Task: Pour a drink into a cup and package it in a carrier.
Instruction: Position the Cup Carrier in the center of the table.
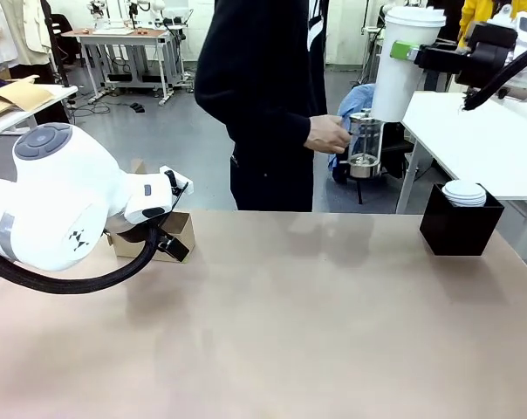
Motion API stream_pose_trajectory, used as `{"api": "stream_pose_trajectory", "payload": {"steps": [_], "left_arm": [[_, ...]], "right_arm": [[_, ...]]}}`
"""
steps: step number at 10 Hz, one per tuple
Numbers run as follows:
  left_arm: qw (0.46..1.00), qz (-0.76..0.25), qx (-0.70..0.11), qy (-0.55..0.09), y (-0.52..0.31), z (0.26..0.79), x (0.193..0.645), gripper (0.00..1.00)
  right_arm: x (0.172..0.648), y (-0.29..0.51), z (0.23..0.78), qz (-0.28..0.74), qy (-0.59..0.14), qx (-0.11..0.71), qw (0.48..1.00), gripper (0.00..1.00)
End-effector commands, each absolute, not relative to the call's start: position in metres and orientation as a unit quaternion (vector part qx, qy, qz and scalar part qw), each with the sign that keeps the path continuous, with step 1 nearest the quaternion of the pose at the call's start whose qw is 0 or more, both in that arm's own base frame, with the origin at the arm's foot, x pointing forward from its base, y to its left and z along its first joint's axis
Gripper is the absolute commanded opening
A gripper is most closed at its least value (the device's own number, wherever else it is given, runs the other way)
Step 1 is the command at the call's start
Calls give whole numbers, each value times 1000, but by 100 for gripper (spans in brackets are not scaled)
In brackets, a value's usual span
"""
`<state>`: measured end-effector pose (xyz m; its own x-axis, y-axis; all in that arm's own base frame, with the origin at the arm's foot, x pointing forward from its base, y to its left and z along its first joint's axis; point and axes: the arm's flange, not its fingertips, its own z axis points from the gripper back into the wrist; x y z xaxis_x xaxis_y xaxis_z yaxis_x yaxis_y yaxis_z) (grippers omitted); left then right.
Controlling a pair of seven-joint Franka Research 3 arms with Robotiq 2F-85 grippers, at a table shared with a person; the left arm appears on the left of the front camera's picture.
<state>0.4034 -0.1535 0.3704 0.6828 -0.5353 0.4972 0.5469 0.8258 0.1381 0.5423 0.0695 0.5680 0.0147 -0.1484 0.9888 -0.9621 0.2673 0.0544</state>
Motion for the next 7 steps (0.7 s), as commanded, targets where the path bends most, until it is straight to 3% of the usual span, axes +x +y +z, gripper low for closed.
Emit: {"api": "stream_pose_trajectory", "payload": {"steps": [1,5,7], "left_arm": [[918,-294,-12,-267,-152,370,403,100],[917,-295,-11,-268,-153,370,403,100],[918,-272,-14,-287,-147,413,400,100]], "right_arm": [[541,71,573,382,-593,466,534,91],[541,71,573,382,-593,466,534,91],[541,71,573,382,-593,466,534,91]]}}
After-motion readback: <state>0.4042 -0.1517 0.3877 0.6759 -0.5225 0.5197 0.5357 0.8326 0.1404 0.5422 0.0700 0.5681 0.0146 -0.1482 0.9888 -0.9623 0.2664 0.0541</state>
